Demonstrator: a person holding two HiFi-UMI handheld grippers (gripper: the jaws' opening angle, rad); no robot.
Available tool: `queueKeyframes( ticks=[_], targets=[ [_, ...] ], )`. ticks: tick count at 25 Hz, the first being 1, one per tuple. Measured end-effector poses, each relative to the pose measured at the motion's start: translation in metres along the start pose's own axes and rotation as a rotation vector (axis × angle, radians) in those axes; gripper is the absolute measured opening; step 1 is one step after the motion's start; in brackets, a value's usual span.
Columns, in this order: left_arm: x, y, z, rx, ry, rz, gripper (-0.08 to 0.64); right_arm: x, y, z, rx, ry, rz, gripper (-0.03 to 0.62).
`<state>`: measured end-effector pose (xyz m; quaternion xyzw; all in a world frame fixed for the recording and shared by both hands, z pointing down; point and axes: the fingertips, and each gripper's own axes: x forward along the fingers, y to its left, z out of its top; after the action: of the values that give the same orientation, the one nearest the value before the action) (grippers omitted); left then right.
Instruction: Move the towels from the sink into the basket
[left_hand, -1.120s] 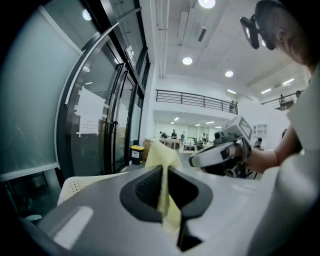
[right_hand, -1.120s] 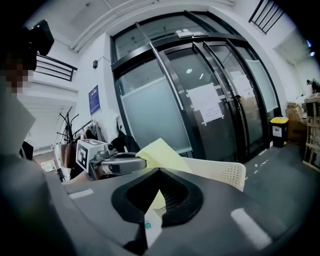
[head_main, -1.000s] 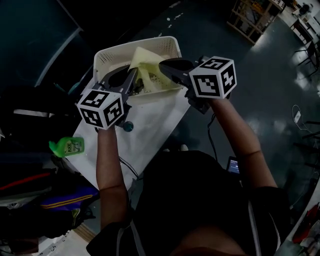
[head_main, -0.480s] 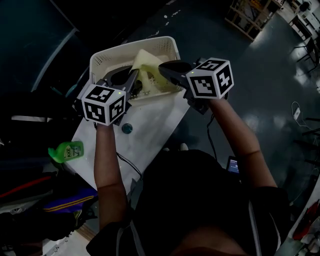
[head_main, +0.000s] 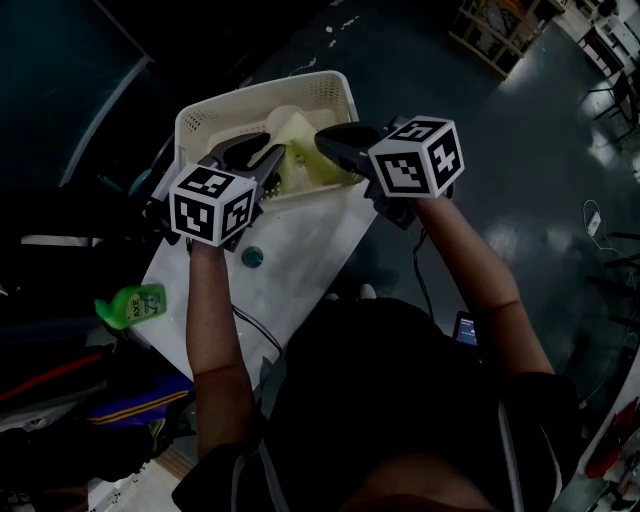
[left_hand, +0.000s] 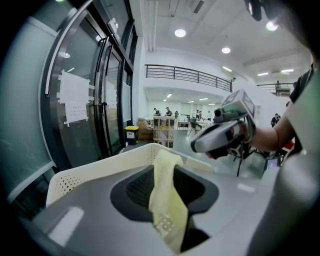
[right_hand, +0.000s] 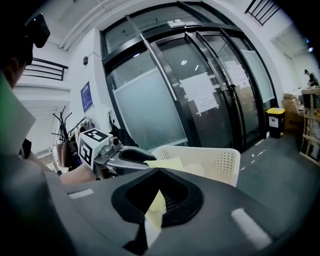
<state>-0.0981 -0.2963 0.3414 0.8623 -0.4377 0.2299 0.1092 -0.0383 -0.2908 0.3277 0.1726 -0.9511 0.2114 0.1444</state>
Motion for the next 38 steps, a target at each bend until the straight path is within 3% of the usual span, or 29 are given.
queueKeyframes(
  ticks=[4, 12, 24, 28, 33, 38],
  targets=[
    [-0.001, 0.001, 0.003, -0.014, -0.009, 0.006, 0.180, -0.001, 0.000, 0.001, 0.001, -0.003, 0.000, 0.000],
    [-0.006, -0.002, 0.017, -0.071, -0.087, -0.034, 0.190, -0.001, -0.001, -0.001, 0.006, -0.004, -0.001, 0.000],
    [-0.001, -0.001, 0.004, 0.020, 0.021, 0.000, 0.213, -0.001, 0.002, 0.000, 0.003, -0.004, 0.005, 0.000],
    [0.000, -0.005, -0.005, 0.066, 0.084, -0.048, 0.213, 0.000, 0.002, 0.000, 0.007, -0.006, 0.002, 0.000],
    [0.002, -0.011, -0.020, 0.183, 0.238, -0.135, 0.216, -0.002, 0.000, 0.000, 0.008, -0.009, -0.005, 0.000],
    [0.004, -0.019, -0.022, 0.146, 0.255, -0.270, 0.222, -0.002, 0.000, -0.001, 0.013, -0.005, -0.003, 0.000]
  ],
)
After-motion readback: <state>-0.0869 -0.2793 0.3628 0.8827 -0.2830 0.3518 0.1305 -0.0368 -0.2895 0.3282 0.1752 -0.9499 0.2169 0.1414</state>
